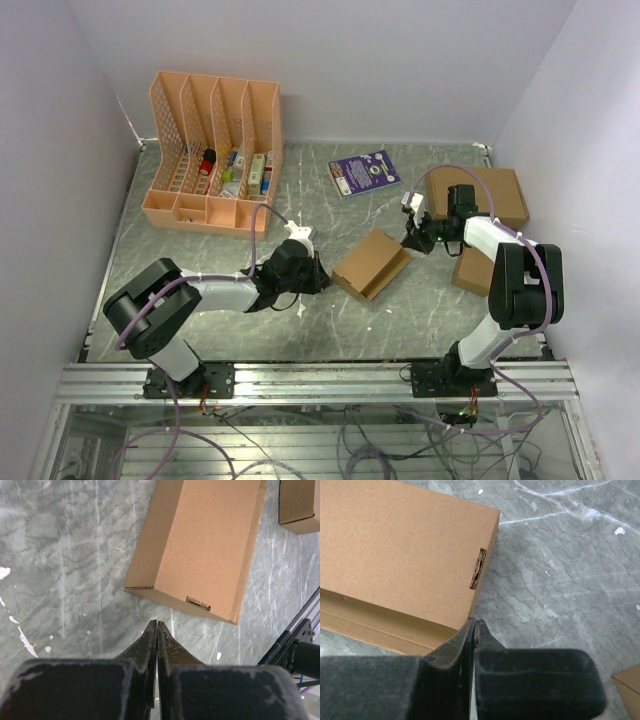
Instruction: Fold the paper box
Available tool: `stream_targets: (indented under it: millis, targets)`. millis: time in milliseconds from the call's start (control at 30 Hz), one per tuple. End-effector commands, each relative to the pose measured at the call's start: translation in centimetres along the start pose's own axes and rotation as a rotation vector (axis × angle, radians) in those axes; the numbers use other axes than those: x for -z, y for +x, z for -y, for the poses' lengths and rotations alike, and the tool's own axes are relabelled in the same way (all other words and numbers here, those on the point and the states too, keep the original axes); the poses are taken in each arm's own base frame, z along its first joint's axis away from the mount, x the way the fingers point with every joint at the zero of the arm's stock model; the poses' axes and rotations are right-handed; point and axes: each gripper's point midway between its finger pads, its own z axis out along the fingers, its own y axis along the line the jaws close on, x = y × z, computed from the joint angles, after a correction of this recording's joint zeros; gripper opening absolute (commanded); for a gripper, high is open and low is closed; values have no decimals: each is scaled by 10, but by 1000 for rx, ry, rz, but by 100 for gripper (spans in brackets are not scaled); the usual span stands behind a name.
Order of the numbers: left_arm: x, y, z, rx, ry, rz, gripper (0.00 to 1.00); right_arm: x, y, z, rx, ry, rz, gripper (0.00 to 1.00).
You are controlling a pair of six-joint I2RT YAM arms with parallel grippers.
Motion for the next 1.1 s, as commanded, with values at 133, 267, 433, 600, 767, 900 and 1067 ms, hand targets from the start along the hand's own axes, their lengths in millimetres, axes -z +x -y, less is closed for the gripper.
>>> stream_targets:
  millis: [133,267,433,600,767,900,1067]
  targets:
    - [1,-1,3,14,3,37,8,0,-5,0,25,-17,14,0]
    - [-1,-1,4,17,9,35,8,-1,-4,-2,29,-30,13,0]
    - [-3,1,2,18,-2,28,9,0,-5,-5,45,-43,17,0]
    - [-5,1,1,25,-9,30,9,-1,-3,-11,54,-75,16,0]
    - [-4,0,-1,35,-19,38,9,-1,-2,-18,73,-112,21,0]
    - [-4,2,-5,35,-39,31,9,2,-3,-23,96,-122,23,0]
    - [-6,3,-10,29,-69,25,9,4,-4,-31,123,-151,33,0]
